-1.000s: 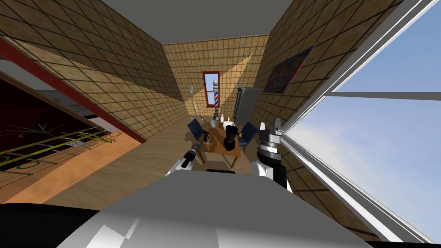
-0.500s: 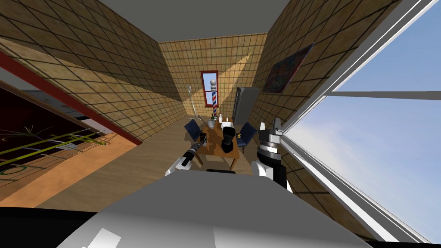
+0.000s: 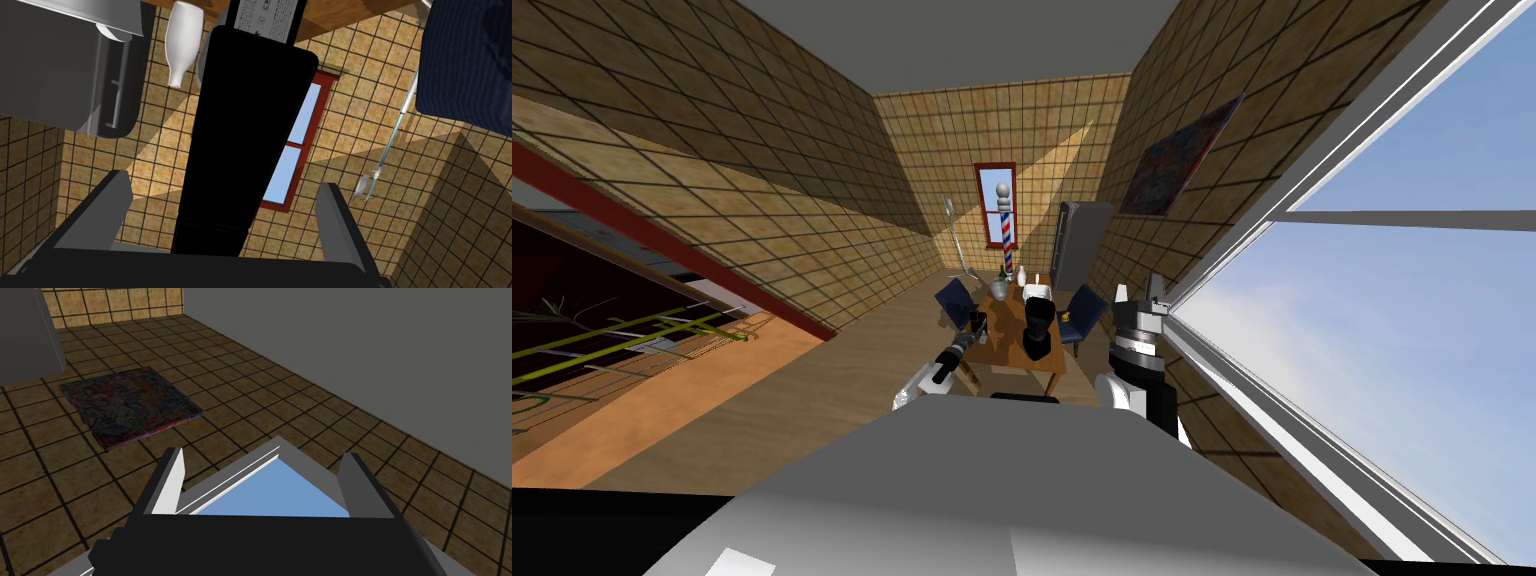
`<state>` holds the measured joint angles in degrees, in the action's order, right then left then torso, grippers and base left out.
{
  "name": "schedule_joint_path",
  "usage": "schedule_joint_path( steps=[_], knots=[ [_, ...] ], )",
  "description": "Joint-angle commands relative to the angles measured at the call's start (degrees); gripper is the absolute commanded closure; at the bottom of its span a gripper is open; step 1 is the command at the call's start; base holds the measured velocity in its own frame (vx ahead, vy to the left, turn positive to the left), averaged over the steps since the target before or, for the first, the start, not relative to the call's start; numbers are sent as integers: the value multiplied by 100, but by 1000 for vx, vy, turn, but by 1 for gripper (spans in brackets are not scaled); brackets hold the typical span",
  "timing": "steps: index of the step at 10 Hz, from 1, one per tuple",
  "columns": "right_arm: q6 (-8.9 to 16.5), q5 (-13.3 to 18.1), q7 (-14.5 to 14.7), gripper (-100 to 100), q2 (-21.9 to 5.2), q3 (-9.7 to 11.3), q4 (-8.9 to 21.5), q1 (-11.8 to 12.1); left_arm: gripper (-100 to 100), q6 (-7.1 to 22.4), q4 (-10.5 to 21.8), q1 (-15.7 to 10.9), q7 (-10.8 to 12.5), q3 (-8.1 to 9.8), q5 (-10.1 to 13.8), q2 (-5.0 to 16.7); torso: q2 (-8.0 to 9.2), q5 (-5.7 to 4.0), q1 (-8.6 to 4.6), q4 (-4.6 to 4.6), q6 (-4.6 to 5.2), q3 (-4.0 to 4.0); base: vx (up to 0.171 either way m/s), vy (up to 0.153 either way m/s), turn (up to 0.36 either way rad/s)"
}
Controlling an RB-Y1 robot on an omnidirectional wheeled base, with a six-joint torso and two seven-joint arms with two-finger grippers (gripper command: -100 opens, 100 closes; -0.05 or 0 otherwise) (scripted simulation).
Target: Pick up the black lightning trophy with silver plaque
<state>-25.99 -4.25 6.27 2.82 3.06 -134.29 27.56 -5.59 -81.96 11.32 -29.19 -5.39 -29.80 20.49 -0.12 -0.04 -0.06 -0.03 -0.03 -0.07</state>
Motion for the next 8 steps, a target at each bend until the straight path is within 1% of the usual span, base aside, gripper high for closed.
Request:
schedule_joint_path(
  steps=[1,2,3,4,5,6,7,8],
  knots=[
    [0,0,0,0,0,0,0,0,0,0,0,0,0,0,0,0,0,0,0,0,0,0,5,-3,1],
    [0,0,0,0,0,0,0,0,-100,-168,284,-286,-103,-13,230,94,8,1,5,2,0,5,-45,-17,-72],
    [0,0,0,0,0,0,0,-1,-100,-168,468,-299,-103,-13,230,94,23,1,3,5,3,13,-51,-26,-53],
    [0,0,0,0,0,0,0,-1,-100,-338,658,-537,-207,-26,459,190,30,1,0,6,0,17,-62,-40,-66],
    [0,0,0,0,0,0,0,-1,-100,-338,831,-598,-207,-26,459,190,34,-1,-5,8,2,20,-47,-40,-36],
    [0,0,0,0,0,0,0,-1,-100,-338,965,-598,-207,-26,459,190,32,-1,-6,7,0,19,-19,-22,3],
    [0,0,0,0,0,0,0,-1,-100,-507,1136,-850,-312,-39,688,285,25,0,0,6,-1,15,-35,-33,-68],
    [0,0,0,0,0,0,0,-1,-100,-507,1339,-898,-312,-39,688,285,25,-1,-3,7,3,15,-39,-29,-50]
  ],
)
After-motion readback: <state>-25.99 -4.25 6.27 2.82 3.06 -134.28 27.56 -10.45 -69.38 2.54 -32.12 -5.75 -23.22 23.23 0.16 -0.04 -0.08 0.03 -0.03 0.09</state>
